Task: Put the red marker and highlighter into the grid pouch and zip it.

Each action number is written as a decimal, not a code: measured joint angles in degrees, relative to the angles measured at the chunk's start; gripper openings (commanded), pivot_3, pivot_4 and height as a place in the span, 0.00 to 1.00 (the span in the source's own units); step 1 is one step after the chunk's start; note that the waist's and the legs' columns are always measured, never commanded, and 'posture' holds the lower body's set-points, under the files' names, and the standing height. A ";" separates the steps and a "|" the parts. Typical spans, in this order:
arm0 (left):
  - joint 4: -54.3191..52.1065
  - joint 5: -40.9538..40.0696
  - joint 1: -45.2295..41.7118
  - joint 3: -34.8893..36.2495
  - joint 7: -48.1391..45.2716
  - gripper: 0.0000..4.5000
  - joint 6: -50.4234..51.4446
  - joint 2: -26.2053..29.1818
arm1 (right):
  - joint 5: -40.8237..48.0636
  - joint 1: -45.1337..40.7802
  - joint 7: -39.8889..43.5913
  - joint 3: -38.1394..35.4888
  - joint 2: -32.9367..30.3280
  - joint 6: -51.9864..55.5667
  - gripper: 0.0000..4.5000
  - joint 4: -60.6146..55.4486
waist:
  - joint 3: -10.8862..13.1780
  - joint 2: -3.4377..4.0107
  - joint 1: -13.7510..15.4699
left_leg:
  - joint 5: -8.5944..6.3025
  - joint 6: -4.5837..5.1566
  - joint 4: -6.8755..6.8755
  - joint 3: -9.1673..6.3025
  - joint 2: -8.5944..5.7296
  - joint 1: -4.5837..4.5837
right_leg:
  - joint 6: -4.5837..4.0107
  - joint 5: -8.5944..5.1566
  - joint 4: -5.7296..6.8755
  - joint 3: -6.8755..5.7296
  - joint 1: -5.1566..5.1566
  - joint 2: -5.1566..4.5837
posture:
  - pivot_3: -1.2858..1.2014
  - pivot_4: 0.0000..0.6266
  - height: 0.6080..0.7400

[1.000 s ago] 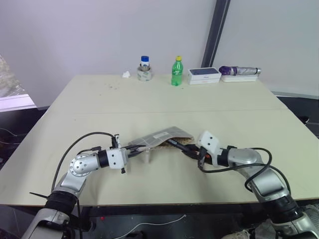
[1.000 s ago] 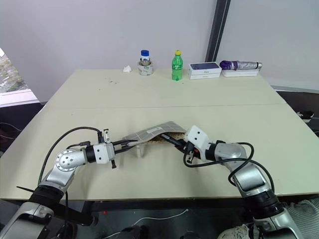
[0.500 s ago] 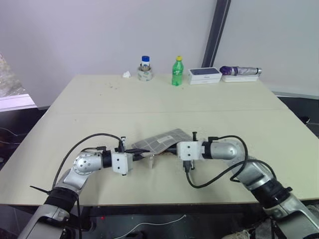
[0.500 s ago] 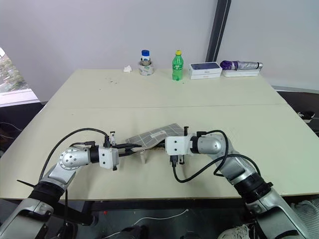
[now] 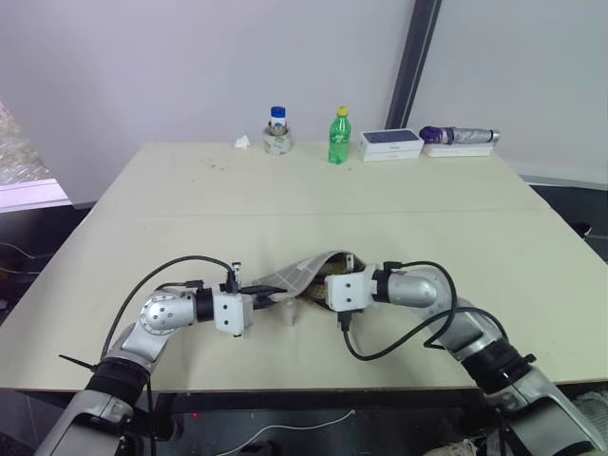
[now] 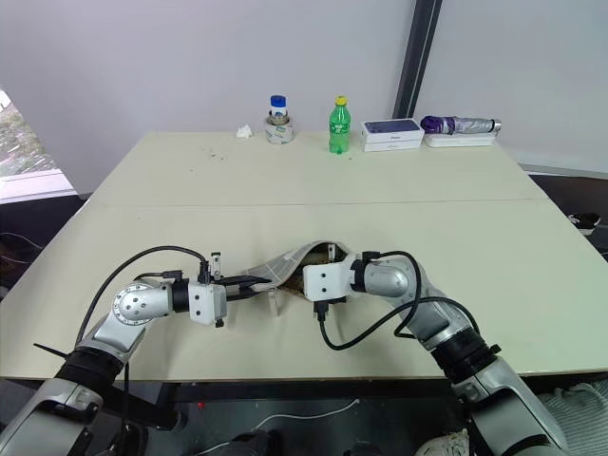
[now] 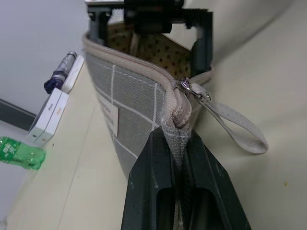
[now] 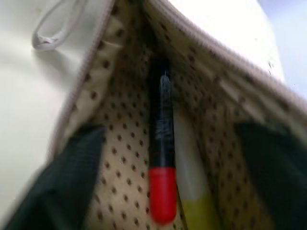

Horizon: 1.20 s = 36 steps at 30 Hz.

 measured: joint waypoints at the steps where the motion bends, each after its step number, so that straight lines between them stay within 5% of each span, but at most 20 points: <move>1: -0.02 -0.03 0.07 0.02 0.05 0.00 -0.01 0.02 | 1.72 0.85 0.69 -1.42 -0.59 0.89 0.99 -1.64 | 0.00 0.00 0.02 | 0.00 0.00 0.01 0.00 0.00 0.00 | 0.00 0.00 0.00 0.00 0.01 0.00 | 0.52 0.24 1.00; 8: 0.12 0.20 0.37 0.12 1.15 0.00 0.14 -0.02 | 18.94 5.74 4.11 -13.01 -1.03 15.69 0.99 -15.87 | 0.00 0.00 0.12 | 0.00 0.00 0.02 -0.03 0.12 0.01 | 0.00 0.00 -0.02 -0.02 0.08 -0.01 | 0.52 0.24 1.00; 17: 1.97 3.45 -0.80 -0.80 3.18 0.00 0.97 -2.58 | 45.63 25.09 2.71 -20.14 -4.90 55.92 0.99 -30.36 | 0.00 -0.01 1.22 | -0.02 0.03 0.06 -0.03 0.11 0.02 | -0.01 0.00 -0.02 -0.03 0.12 -0.05 | 0.52 0.24 1.00; 27: 2.75 5.18 -6.30 -2.30 3.40 0.00 3.56 -5.53 | 46.01 20.01 -11.39 -17.10 15.39 56.98 0.99 -18.73 | -0.01 -0.02 0.82 | -0.01 0.02 0.03 -0.04 0.00 0.02 | -0.01 0.01 0.06 -0.01 0.02 0.02 | 0.52 0.24 1.00; 35: 2.75 5.25 -6.89 -2.30 3.42 0.00 4.57 -5.94 | 47.04 12.47 -13.93 -16.37 20.91 57.83 0.99 -15.57 | -0.01 -0.02 0.76 | -0.01 0.02 0.00 -0.04 -0.01 0.00 | -0.01 0.00 0.06 -0.01 -0.01 0.04 | 0.52 0.24 1.00; 36: 2.74 5.23 -6.90 -2.30 3.42 0.00 4.79 -6.01 | 47.01 11.50 -13.98 -16.37 21.75 57.26 0.88 -14.32 | -0.01 -0.02 0.77 | -0.01 0.02 0.01 -0.04 -0.01 0.00 | 0.00 0.00 0.05 -0.01 -0.01 0.04 | 0.52 0.24 1.00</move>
